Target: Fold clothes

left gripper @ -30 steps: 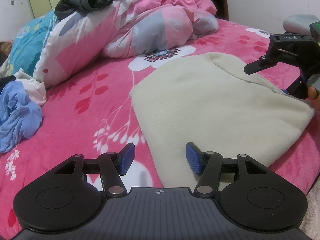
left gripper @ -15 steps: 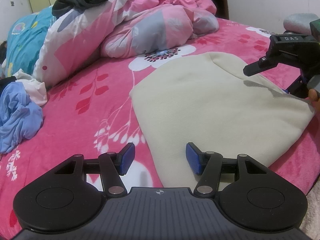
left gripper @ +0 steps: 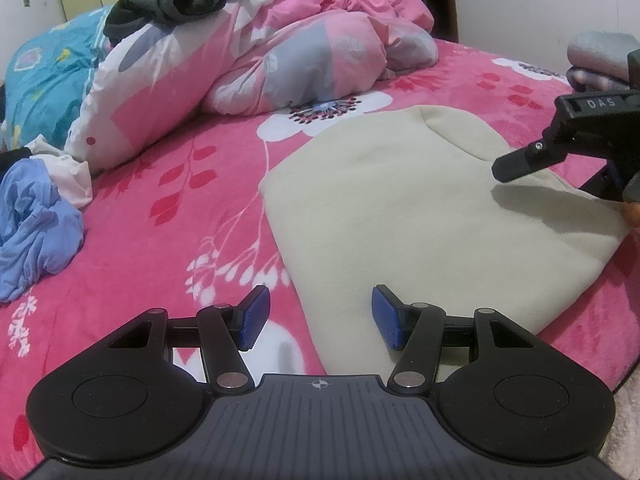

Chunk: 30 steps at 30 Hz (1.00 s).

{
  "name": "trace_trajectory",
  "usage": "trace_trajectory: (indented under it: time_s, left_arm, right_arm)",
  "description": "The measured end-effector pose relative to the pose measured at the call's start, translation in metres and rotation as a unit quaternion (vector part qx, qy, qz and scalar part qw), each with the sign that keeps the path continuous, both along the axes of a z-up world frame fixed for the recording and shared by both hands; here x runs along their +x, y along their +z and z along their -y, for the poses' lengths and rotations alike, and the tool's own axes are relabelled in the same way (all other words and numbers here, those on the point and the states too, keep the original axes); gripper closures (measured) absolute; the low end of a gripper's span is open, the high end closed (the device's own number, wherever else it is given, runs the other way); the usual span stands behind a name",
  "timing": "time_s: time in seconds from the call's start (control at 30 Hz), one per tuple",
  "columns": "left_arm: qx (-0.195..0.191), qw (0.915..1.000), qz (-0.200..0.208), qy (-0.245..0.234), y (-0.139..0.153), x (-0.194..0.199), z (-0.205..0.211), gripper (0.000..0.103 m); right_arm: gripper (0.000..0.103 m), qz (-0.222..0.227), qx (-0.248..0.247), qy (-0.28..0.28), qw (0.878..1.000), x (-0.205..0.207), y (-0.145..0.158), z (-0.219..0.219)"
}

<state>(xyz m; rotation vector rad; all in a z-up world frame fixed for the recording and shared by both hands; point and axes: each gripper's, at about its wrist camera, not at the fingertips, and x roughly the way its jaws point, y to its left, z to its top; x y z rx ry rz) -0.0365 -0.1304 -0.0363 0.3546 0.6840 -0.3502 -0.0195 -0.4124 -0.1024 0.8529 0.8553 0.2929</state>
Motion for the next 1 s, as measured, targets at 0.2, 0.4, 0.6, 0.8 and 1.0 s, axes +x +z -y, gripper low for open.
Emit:
trace_trajectory:
  time_s: [0.2,0.4,0.6,0.8,1.0]
  left_arm:
    - [0.001,1.0000,-0.001,-0.001,0.001,0.001,0.000,0.046]
    - [-0.002,1.0000,-0.002,-0.003,0.001,0.002,-0.002,0.046]
    - [-0.076,0.9959,-0.047,-0.013,0.009,0.013,-0.024,0.045]
    - [-0.228,0.9639,-0.137,-0.020,0.010,0.039,-0.062,0.035]
    - [-0.292,0.9321,-0.212,-0.028,-0.013,0.065,-0.068,0.030]
  right_arm:
    - [0.020,0.000,-0.003,0.024,1.000,0.006,0.000,-0.001]
    - [0.031,-0.003,-0.001,0.036,0.999,0.020,-0.005,0.001]
    - [0.039,0.005,-0.009,0.041,0.999,0.015,-0.007,0.001]
    - [0.039,0.009,-0.004,0.038,0.999,0.013,-0.008,0.000]
    - [0.039,0.017,0.004,0.036,0.999,0.009,-0.009,0.002]
